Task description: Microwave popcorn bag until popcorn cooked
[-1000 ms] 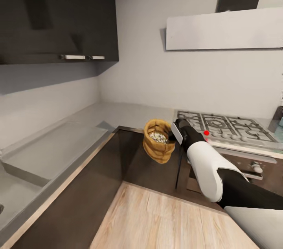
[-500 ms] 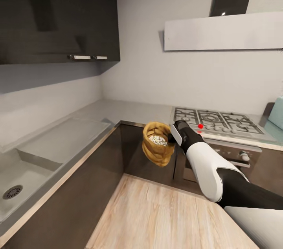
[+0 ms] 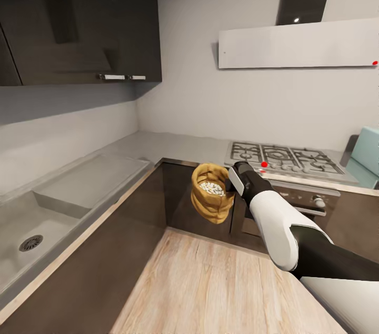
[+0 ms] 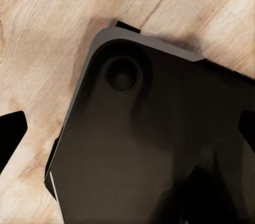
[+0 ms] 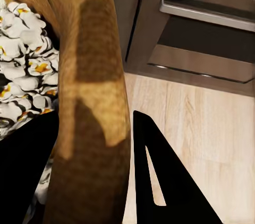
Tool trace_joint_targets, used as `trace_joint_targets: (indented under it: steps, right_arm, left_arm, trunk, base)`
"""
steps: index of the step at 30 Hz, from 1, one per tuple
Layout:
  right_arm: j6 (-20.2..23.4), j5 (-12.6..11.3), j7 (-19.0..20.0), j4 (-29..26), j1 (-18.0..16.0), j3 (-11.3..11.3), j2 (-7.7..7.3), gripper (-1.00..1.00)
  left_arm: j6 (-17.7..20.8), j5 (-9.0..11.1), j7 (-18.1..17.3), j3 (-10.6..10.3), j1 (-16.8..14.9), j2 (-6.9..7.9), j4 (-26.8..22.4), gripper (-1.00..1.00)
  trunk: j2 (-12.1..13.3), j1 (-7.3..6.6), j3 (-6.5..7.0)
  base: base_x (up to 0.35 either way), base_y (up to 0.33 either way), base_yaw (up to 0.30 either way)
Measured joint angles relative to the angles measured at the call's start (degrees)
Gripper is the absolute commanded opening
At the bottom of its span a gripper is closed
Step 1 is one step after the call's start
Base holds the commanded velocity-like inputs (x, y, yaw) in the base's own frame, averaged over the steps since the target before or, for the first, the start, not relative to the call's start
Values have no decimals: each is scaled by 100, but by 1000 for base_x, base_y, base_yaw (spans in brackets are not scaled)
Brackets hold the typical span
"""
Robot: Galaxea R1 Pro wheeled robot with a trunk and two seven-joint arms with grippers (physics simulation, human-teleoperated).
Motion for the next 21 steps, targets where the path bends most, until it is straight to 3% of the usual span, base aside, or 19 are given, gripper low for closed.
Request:
trace_joint_targets:
  steps: [13,21]
  right_arm:
    - [116,20,-6,-2,2,1,-1,-100]
    - [407,33,-6,-18,1,1,-2,-100]
  left_arm:
    - [2,8,0,4,0,2,-1,100]
    - [2,9,0,4,0,2,-1,100]
  trunk:
    - [0,0,1]
    - [0,0,11]
  base:
    - [-1,0,-256]
    - [0,0,-293]
